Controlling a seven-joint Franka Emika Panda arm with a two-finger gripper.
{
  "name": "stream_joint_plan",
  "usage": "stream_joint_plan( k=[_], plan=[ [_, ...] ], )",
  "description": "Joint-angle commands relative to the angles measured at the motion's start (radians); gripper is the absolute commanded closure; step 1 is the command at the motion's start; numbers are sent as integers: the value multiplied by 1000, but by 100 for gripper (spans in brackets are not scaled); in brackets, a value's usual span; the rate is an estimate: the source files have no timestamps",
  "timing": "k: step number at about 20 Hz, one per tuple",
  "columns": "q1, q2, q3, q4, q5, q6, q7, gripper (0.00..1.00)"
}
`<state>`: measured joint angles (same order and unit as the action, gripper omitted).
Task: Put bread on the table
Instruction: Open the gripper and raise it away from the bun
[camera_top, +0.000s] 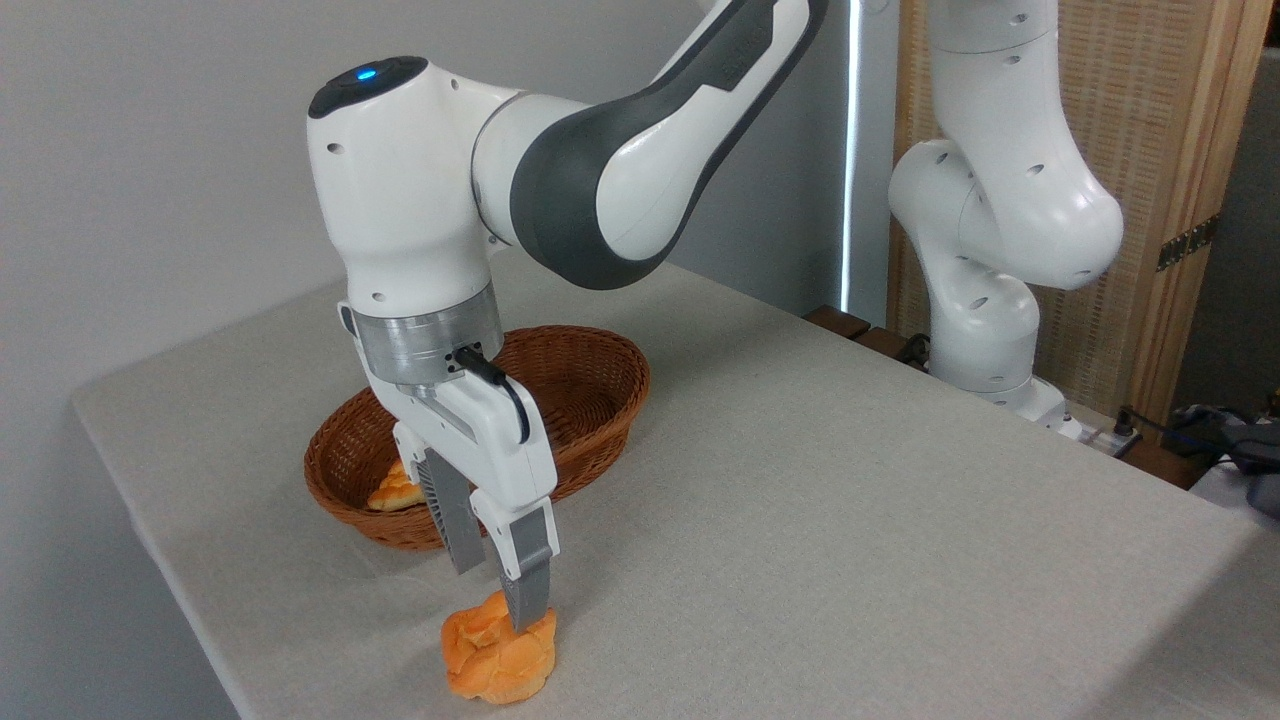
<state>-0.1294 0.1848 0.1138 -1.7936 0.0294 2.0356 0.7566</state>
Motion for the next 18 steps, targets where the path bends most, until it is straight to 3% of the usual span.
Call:
stream_joint_plan(
  k=[1, 4, 8, 11, 13, 18],
  plan=[
    [-4, -37, 1, 14, -25, 2, -34, 0],
    [-6, -111, -9, 17, -66, -98, -54, 0],
    [-4, -113, -14, 195, -137, -363, -68, 0],
    [-4, -117, -25, 273, -135, -491, -100, 0],
    [-4, -126, -64, 275, -129, -492, -141, 0],
    [19, -148, -79, 269, -126, -494, -134, 0]
  ],
)
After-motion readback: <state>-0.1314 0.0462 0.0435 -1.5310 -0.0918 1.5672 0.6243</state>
